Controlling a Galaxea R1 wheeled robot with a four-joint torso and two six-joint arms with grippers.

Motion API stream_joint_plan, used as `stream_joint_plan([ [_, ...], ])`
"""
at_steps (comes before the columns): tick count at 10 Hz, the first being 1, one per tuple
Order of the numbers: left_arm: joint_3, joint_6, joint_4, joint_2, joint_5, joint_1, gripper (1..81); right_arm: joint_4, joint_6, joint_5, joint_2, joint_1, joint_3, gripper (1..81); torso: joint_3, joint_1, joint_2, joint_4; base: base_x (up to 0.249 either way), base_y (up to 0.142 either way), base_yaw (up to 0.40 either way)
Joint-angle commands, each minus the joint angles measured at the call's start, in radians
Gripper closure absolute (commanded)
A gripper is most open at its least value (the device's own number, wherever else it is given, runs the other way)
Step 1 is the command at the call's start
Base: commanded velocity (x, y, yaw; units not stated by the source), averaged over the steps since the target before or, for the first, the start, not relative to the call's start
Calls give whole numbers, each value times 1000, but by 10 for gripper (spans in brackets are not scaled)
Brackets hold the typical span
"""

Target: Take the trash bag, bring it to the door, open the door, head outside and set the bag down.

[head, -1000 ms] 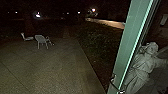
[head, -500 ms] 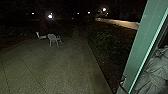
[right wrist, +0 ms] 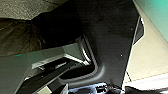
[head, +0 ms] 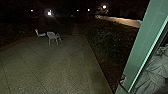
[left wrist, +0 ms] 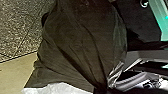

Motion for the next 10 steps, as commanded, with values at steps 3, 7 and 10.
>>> stream_joint_plan([
  [3,201,-1,-56,-165,64,-82,811,3,3,-53,-209,30,334,10,-150,1,0,-46,0,0,0],
  [7,431,-4,-158,-378,78,-205,811,6,3,-53,-217,31,322,10,-147,2,1,-34,0,0,0],
  [10,505,-4,-228,-510,145,-335,811,4,2,-53,-214,31,321,10,-150,2,1,-34,0,0,0],
])
